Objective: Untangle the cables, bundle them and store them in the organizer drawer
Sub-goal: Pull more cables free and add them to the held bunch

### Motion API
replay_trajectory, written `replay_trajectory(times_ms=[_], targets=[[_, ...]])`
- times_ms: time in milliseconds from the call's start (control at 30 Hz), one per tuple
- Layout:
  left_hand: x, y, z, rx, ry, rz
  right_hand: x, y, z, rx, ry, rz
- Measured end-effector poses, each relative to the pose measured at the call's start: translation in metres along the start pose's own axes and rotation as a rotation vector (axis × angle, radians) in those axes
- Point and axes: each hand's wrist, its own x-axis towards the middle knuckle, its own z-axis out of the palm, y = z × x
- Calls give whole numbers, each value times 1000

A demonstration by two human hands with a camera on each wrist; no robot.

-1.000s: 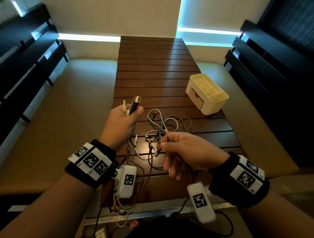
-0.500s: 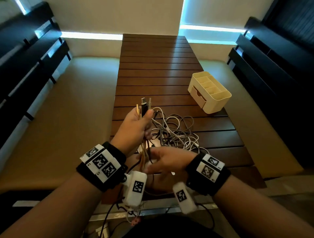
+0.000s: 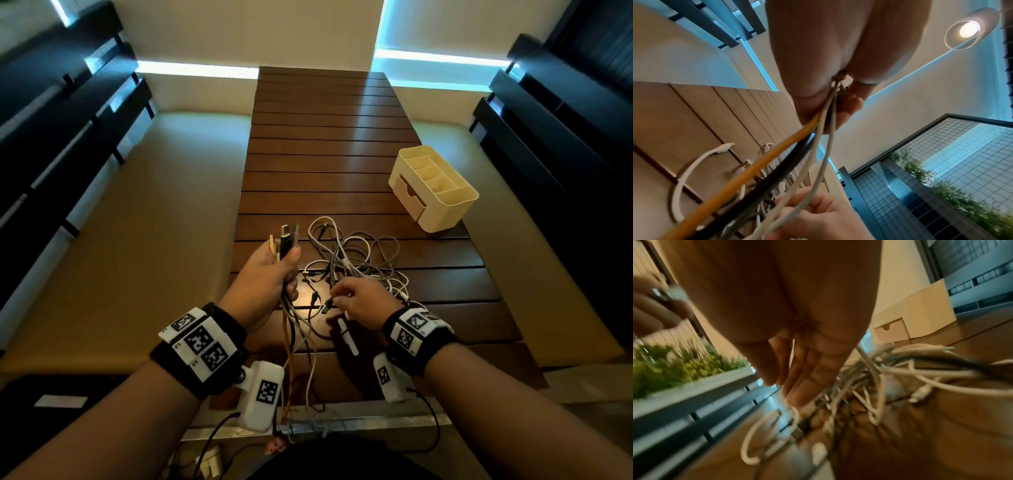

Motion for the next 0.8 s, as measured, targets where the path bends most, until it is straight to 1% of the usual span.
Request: replay_trajectory(times_ms=[67, 167, 367, 500, 567, 600, 733, 800], targets=[[1, -1, -1, 5, 26, -2, 11, 9, 6, -163, 62, -64], [3, -4, -2, 26, 37, 3, 24, 15, 16, -380, 39, -163], [6, -9, -4, 83, 15, 23, 42, 17, 30, -668, -44, -150], [5, -12, -8, 87, 0, 31, 45, 20, 34, -757, 14, -208], [5, -12, -8, 74, -11, 42, 43, 20, 33, -687, 72, -245], [5, -12, -8, 56, -15, 47, 41, 19, 30, -591, 114, -255], [6, -9, -4, -99, 30, 22, 23, 6, 4, -24, 308, -233], [7, -7, -1, -122, 44, 32, 11, -5, -17, 224, 352, -211]])
